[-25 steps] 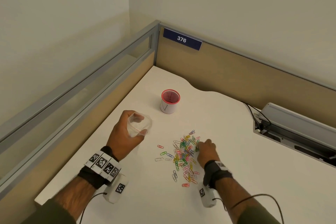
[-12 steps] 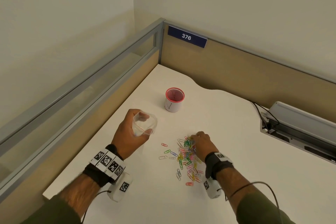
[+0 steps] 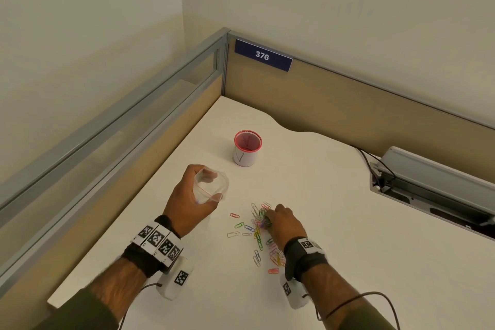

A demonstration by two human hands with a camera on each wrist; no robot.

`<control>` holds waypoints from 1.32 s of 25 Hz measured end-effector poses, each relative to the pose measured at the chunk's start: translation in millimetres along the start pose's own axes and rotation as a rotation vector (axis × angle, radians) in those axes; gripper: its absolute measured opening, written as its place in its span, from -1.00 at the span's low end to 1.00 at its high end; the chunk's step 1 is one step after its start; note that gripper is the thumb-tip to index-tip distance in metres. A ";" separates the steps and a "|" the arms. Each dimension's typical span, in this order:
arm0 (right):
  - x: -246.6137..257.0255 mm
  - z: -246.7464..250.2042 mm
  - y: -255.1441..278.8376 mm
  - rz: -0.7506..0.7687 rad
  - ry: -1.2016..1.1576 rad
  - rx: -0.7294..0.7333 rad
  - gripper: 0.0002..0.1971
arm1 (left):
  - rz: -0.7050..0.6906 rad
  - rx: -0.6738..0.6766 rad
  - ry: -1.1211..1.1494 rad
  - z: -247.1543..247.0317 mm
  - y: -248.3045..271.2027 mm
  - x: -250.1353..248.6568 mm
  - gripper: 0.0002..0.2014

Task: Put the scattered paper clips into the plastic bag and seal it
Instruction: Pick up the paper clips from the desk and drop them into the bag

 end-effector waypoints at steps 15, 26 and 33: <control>-29.4 42.1 19.5 -0.145 -0.556 -0.258 -0.92 | 0.030 0.015 0.006 -11.3 -12.2 2.7 -0.48; 57.8 155.5 79.1 0.257 -1.018 -0.371 -0.92 | 0.022 0.072 -0.016 -26.0 -19.8 -3.7 -0.49; 117.7 161.6 79.1 0.299 -0.610 -0.336 -0.86 | 0.022 0.103 -0.021 -32.9 -20.6 -14.9 -0.47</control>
Point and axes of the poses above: each hand's wrist, its own y-axis away from the middle knuckle, its own z-axis out of the back of the hand, x = y × z, the point moved 2 cm from there along -y, towards the middle knuckle, and after that the axes turned 9 degrees about x, right-handed, at the moved point
